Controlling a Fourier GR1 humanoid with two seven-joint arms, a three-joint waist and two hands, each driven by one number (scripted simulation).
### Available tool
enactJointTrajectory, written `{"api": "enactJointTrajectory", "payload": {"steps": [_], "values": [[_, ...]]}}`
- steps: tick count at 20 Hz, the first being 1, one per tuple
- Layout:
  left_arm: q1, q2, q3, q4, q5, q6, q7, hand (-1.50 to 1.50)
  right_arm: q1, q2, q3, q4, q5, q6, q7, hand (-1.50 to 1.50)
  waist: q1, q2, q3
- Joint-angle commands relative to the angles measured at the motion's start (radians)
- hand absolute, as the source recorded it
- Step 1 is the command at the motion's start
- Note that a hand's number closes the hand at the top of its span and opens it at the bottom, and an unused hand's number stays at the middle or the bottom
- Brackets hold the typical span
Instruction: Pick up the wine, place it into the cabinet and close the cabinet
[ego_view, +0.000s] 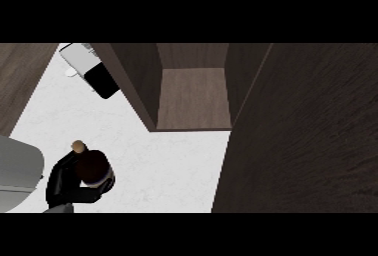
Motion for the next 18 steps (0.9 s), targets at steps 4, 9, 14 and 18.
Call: {"api": "enactJointTrajectory", "payload": {"steps": [4, 9, 14, 18], "values": [[0.019, -0.055, -0.141, -0.061, -0.062, -0.082, 0.025, 1.5, 0.021, -0.038, -0.039, -0.156, 0.046, 0.007, 0.054, -1.5, 0.008, 0.002, -0.002], [0.087, -0.084, -0.192, -0.168, -0.036, -0.143, 0.069, 1.5, 0.022, -0.033, -0.026, -0.127, 0.056, 0.011, 0.05, -1.5, 0.017, 0.002, -0.002], [0.074, -0.126, -0.256, -0.276, 0.002, -0.059, 0.174, 1.5, 0.112, -0.074, -0.004, -0.19, 0.038, 0.005, -0.007, -1.5, 0.008, 0.003, -0.002], [0.146, -0.127, -0.325, -0.441, 0.032, -0.047, 0.278, 1.5, 0.16, -0.094, 0.05, -0.223, 0.086, -0.027, -0.019, -1.5, 0.003, -0.002, -0.002]]}}
